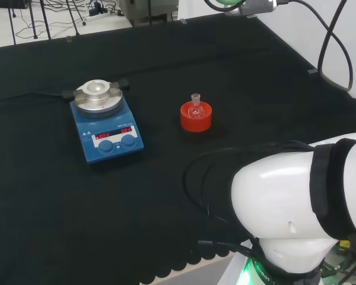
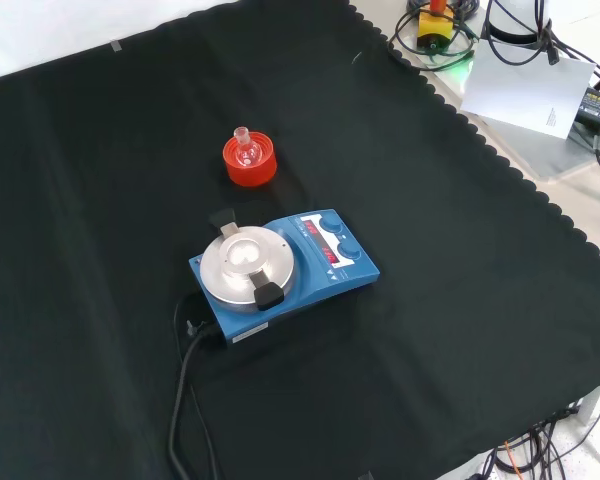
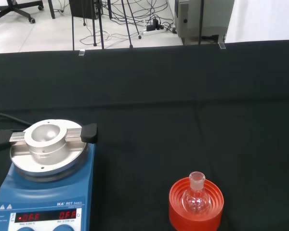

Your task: Pick up the round-bottom flask.

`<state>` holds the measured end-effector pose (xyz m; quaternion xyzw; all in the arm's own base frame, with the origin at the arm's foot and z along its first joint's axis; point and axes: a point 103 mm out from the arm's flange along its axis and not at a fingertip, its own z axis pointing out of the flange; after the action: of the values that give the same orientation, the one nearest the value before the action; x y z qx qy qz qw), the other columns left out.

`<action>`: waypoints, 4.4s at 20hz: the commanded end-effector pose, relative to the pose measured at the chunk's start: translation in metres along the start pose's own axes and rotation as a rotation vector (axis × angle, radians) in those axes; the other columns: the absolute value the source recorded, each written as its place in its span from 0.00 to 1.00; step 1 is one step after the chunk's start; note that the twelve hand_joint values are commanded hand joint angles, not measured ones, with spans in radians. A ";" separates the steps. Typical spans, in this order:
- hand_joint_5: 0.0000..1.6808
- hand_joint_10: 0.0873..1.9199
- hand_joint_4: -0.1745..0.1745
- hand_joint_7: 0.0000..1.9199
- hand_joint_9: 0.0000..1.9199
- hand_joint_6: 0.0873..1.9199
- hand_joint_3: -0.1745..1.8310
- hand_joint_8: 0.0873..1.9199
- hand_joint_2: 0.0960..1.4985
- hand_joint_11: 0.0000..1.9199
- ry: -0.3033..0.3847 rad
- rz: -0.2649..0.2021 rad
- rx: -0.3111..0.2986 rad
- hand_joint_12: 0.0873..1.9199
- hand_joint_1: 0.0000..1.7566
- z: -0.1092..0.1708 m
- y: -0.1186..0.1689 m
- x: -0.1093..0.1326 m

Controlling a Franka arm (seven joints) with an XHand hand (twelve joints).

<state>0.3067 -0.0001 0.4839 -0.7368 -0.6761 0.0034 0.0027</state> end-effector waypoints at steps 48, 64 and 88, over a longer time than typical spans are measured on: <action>0.27 0.32 0.36 0.15 0.21 0.00 0.18 0.27 0.73 0.00 0.110 0.156 0.082 0.69 0.27 0.174 0.139 -0.068; 0.36 0.28 0.35 0.26 0.34 0.09 0.46 0.30 0.36 0.12 0.210 0.195 0.148 0.70 0.52 0.290 0.139 -0.083; 0.32 0.30 0.38 0.18 0.29 0.14 0.46 0.31 0.30 0.05 0.204 0.179 0.199 0.72 0.53 0.358 0.150 -0.068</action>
<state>0.4396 -0.0857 0.1342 -0.7889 -0.5972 0.0019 0.1449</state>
